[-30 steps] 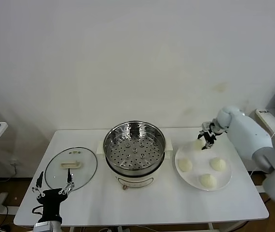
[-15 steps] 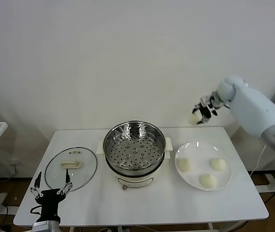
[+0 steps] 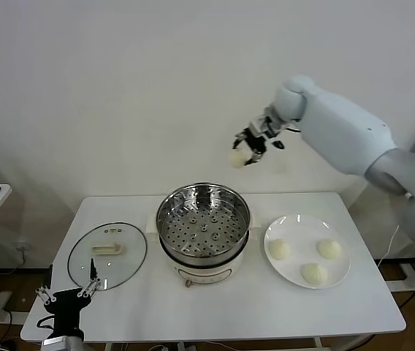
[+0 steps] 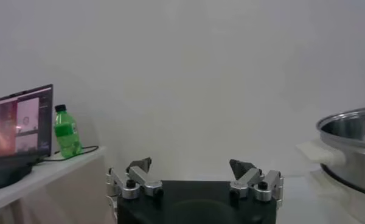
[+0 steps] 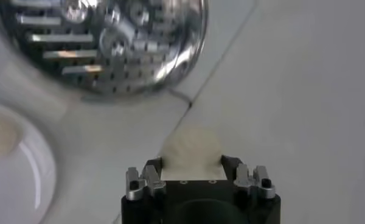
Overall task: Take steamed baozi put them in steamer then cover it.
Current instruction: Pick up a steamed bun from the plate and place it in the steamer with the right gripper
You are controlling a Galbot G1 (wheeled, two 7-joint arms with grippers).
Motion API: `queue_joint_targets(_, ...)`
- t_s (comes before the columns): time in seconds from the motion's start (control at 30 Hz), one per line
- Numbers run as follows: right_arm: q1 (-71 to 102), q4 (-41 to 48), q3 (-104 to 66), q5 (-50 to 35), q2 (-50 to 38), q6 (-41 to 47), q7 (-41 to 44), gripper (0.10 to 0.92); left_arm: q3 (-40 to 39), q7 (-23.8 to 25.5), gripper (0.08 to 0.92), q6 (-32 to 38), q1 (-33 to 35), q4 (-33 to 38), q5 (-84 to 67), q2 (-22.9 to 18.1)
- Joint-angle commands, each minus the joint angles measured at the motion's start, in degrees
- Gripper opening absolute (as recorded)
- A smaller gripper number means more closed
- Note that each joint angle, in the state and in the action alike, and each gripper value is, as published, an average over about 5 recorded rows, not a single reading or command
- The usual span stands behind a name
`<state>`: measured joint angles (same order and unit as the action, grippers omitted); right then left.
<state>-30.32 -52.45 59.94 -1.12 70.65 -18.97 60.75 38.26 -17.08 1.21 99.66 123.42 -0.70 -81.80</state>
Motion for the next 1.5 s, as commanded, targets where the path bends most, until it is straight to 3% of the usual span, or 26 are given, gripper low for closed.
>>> queue_joint_targets(0.03, -2.16, -8.56, 7.12, -4.50, 2.81, -4.06, -0.94, 0.619, 0.84, -0.02, 0.823, 0.00, 0.03, 0.06, -0.01, -0.07)
queue_joint_targets(0.5, 2.30, -2.05, 7.38, 9.91, 3.29, -17.98, -4.11, 0.627, 1.46, -0.23, 0.823, 0.29, -0.17, -0.25, -0.09, -1.78)
queue_joint_targets(1.5, 10.06, 17.98, -1.12, 27.70, 15.59, -27.38, -7.94, 0.628, 1.91, -0.54, 0.823, 0.67, -1.79, -1.98, -0.92, -1.81)
